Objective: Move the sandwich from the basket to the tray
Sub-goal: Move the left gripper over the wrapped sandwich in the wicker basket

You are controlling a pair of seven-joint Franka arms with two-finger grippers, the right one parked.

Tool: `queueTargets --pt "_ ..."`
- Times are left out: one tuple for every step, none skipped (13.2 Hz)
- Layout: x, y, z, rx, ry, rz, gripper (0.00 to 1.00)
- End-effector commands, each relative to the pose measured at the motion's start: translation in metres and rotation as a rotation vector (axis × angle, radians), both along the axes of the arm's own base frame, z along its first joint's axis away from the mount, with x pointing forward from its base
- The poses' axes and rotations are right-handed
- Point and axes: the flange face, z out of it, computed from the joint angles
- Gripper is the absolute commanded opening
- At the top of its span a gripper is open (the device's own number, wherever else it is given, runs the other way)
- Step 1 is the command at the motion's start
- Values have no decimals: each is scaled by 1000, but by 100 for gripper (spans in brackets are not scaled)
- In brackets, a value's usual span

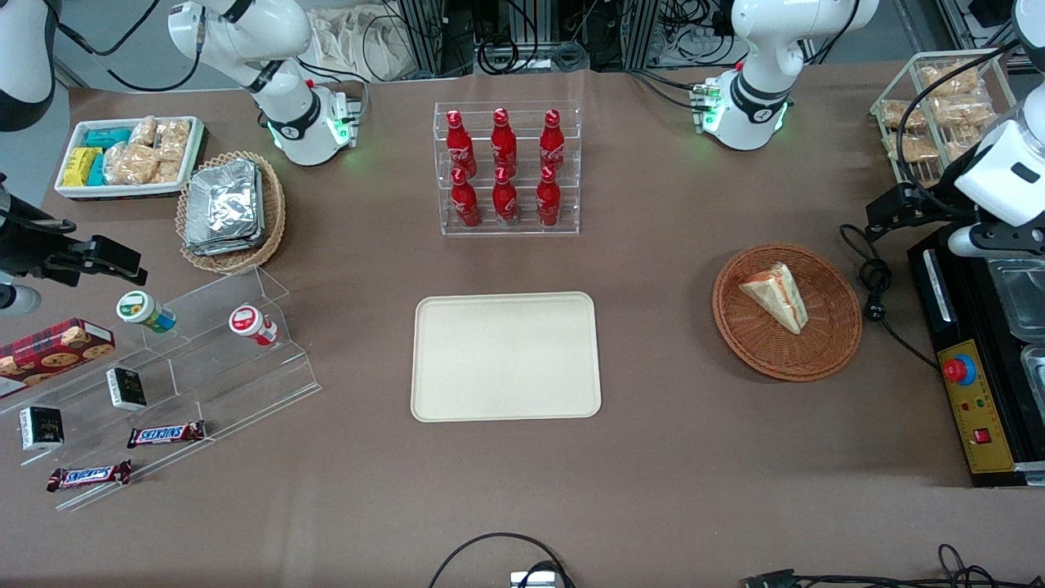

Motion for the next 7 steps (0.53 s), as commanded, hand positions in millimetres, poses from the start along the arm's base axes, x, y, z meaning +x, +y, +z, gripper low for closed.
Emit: queueTargets --pt "2 2 8 -17 13 -9 100" --pt "3 2 9 -18 10 -8 100" --pt "5 3 5 -18 16 -6 100" --pt "7 4 1 -19 25 0 100" --pt "7 4 -5 -16 39 15 100" --pt "9 3 -17 -9 62 45 100" --pt "10 2 -24 -1 69 65 100"
